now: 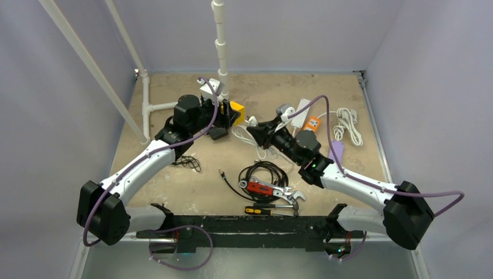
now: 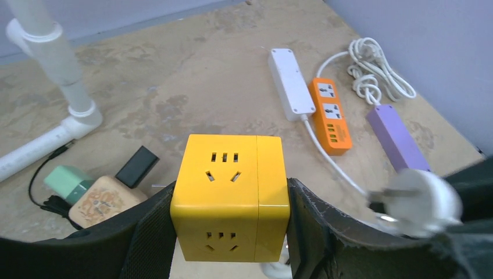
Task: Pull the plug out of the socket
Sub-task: Remove the plug from the socket, then place the plug at the center of the board.
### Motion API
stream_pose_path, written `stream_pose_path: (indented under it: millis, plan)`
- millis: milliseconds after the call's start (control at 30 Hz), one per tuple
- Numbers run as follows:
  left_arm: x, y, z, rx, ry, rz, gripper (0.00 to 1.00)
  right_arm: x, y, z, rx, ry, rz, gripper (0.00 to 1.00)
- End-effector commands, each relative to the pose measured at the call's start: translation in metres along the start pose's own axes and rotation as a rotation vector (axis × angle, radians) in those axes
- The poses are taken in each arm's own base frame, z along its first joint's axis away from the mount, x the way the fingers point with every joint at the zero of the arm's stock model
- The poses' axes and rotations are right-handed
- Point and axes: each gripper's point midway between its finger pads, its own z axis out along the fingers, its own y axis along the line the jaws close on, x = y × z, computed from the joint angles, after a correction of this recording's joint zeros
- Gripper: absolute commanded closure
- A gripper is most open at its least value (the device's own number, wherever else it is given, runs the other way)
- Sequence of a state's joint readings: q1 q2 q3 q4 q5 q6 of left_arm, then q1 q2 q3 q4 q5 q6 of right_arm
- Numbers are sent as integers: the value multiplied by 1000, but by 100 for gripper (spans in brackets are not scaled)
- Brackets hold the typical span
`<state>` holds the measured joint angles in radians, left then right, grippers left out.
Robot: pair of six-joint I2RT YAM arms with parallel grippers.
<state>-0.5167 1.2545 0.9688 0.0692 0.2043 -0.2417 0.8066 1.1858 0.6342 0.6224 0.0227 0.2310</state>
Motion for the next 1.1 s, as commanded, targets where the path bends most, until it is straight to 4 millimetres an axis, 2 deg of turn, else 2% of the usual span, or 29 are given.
stream_pose_path:
  millis: [0,133,267,367,433,533,667,767,833,900,967,1067]
  plan:
    - [-19,12,0,-40,-81,44,100,-62,58,-9,-305,-177,25,100]
    - [-18,14,0,-50,-81,41,100,-57,55,-6,-293,-165,12,100]
    - [-21,18,-2,-80,-87,37,100,-61,46,-6,-241,-177,-1,100]
    - [-24,27,-6,-136,-93,30,100,-65,32,-5,-155,-186,15,100]
    - [-28,35,-11,-181,-104,26,100,-64,14,-3,-50,-171,28,100]
    - [-37,41,-20,-223,-134,27,100,-70,-27,-3,147,-163,37,100]
    - [-44,48,-30,-270,-160,35,100,-78,-111,-20,448,-163,81,100]
    - [-45,47,-29,-265,-160,31,100,-84,-171,-44,676,-182,100,100]
    - [-44,46,-28,-257,-155,24,100,-84,-208,-61,810,-178,102,100]
    - [-43,44,-27,-245,-153,18,100,-82,-254,-83,937,-169,109,100]
    - [-44,42,-28,-235,-156,16,100,-74,-286,-101,1014,-151,116,100]
    - [-47,39,-29,-222,-163,14,100,-68,-316,-119,1075,-152,140,100]
